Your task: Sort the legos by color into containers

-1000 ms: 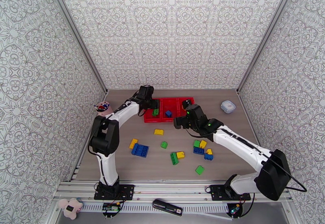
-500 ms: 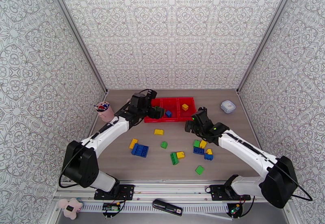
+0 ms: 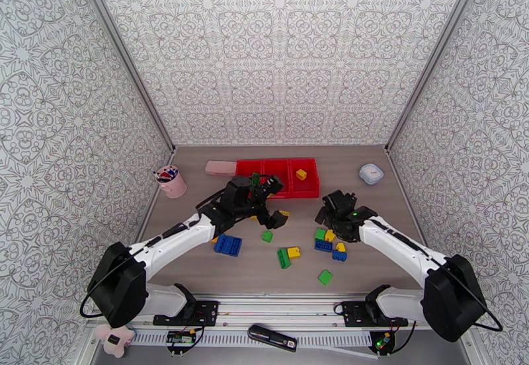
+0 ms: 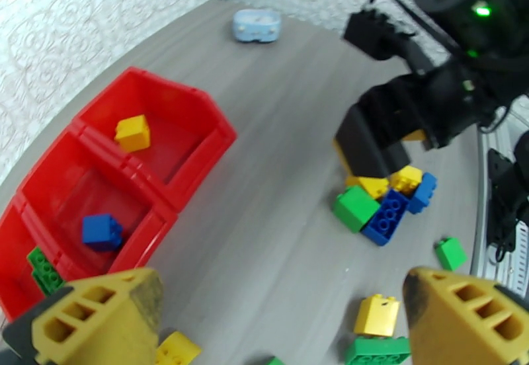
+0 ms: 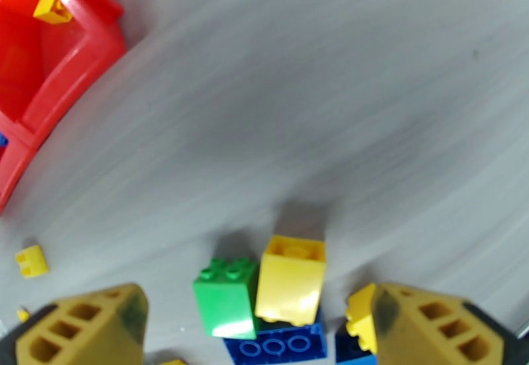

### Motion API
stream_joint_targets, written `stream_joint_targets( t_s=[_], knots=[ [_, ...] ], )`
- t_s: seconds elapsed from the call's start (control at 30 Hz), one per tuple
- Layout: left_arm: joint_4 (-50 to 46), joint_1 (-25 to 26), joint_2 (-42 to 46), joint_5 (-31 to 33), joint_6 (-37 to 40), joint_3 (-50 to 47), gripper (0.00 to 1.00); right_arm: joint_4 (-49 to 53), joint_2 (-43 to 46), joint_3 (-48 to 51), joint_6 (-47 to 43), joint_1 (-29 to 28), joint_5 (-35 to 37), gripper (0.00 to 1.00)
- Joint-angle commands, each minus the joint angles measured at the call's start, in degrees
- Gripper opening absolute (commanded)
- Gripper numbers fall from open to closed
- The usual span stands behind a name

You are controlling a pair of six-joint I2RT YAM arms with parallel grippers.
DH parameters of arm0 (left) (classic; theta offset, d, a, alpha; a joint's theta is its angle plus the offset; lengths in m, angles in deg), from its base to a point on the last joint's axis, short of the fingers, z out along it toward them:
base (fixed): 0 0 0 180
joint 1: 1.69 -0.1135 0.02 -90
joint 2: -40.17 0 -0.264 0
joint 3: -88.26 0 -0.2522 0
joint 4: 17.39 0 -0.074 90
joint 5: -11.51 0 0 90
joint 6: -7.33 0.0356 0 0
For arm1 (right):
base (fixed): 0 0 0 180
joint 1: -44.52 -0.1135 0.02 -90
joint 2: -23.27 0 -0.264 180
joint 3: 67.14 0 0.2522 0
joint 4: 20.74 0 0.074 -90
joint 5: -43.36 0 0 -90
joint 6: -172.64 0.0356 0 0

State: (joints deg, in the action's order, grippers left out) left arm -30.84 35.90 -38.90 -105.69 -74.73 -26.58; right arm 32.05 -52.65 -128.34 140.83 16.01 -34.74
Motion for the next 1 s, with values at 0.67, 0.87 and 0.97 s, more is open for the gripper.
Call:
stream_joint_targets(
  t_s=[0.67, 0.87, 0.97],
  knots=[
    [5.1, 0.6, 1.5, -6.5, 4.7, -2.0, 1.0, -3.6, -6.3, 4.1, 0.5, 2.8, -4.1, 0.5],
    [5.2, 0.8, 1.4, -6.8, 4.6, -2.4, 1.0, -4.5, -7.3, 4.5, 0.1, 3.2, -4.7, 0.45],
    [5.3, 0.7, 1.4, -6.7, 4.6, -2.5, 1.0, -4.7, -7.6, 4.8, 0.1, 3.3, -4.9, 0.43]
  ],
)
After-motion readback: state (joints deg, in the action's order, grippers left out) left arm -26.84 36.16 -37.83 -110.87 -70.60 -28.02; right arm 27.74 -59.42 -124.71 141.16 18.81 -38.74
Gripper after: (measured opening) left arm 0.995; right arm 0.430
